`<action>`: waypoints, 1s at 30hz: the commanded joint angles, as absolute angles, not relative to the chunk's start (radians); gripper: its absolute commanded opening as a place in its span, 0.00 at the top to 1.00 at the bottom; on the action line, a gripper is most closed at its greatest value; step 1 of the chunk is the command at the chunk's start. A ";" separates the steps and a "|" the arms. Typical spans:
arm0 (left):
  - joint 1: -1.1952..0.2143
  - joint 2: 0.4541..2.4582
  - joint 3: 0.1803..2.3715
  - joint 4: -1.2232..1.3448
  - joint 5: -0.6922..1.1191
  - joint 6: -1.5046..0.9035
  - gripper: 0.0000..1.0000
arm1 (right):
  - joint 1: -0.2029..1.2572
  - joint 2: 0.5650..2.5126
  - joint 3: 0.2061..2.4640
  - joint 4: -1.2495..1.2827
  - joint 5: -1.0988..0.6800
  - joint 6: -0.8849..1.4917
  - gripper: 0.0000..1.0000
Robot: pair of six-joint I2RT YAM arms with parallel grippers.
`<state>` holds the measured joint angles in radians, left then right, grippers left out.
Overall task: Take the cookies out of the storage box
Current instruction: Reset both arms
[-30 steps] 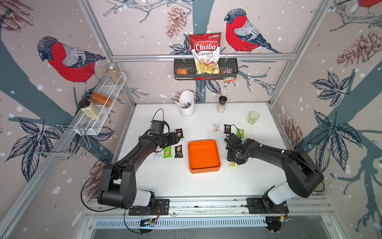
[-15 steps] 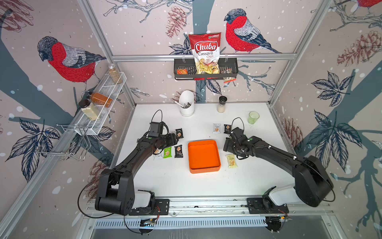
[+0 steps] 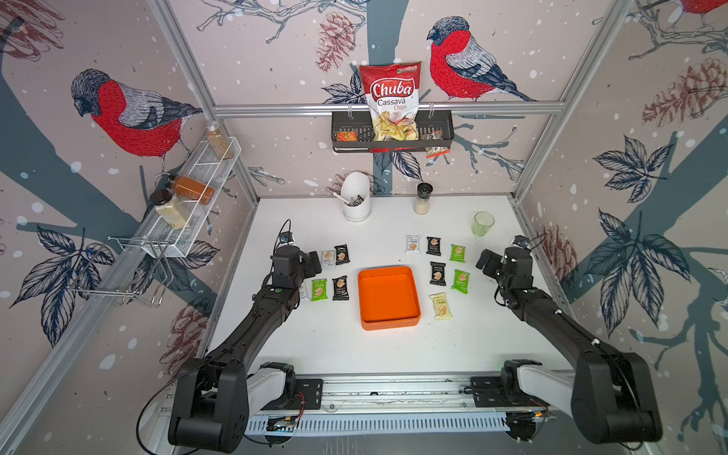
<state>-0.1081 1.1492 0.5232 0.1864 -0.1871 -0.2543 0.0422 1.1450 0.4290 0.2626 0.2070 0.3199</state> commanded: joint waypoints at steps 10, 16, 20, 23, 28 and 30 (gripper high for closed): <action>-0.059 1.473 0.379 0.954 -0.229 -0.010 0.02 | -0.014 1.411 0.174 1.238 0.184 0.127 0.00; -0.049 1.545 0.243 1.258 -0.217 -0.015 0.02 | 0.017 1.509 0.231 1.219 0.152 0.068 0.00; -0.047 1.527 0.255 1.202 -0.212 -0.019 0.01 | 0.028 1.511 0.223 1.233 0.173 0.065 0.00; -0.043 1.523 0.256 1.203 -0.206 -0.019 0.01 | 0.031 1.515 0.219 1.252 0.178 0.064 0.00; -0.043 1.527 0.257 1.203 -0.206 -0.019 0.01 | 0.030 1.508 0.227 1.224 0.176 0.066 0.00; -0.043 1.525 0.261 1.190 -0.206 -0.019 0.01 | 0.027 1.520 0.226 1.245 0.165 0.066 0.00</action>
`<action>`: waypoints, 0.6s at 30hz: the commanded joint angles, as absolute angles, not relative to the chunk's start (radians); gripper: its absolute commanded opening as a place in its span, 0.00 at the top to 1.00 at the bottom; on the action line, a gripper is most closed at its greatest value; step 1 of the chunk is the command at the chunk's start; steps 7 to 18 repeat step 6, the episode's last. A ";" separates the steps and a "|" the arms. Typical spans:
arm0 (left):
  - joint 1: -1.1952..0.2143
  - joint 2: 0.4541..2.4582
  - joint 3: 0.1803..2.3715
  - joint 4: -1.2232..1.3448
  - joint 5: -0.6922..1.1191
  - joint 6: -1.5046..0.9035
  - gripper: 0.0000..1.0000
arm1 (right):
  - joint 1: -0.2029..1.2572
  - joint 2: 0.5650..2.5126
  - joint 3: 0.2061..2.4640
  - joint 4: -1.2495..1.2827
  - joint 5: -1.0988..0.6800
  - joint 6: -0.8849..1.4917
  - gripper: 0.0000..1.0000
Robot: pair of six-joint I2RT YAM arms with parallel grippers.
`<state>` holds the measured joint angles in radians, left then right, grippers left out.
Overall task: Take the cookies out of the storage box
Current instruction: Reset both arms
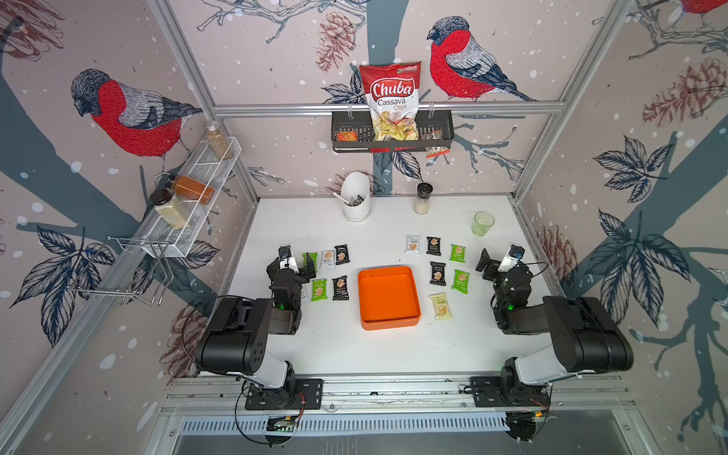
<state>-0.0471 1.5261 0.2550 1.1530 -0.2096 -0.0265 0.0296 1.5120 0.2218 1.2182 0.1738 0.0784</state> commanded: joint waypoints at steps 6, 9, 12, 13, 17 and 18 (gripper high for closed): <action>-0.040 1.525 0.262 1.189 -0.196 -0.020 1.00 | 0.022 1.507 0.229 1.221 0.159 0.068 0.00; -0.040 1.525 0.262 1.189 -0.196 -0.020 1.00 | 0.022 1.507 0.229 1.221 0.159 0.068 0.00; -0.040 1.525 0.262 1.189 -0.196 -0.020 1.00 | 0.022 1.507 0.229 1.221 0.159 0.068 0.00; -0.040 1.525 0.262 1.189 -0.196 -0.020 1.00 | 0.022 1.507 0.229 1.221 0.159 0.068 0.00; -0.040 1.525 0.262 1.189 -0.196 -0.020 1.00 | 0.022 1.507 0.229 1.221 0.159 0.068 0.00; -0.040 1.525 0.262 1.189 -0.196 -0.020 1.00 | 0.022 1.507 0.229 1.221 0.159 0.068 0.00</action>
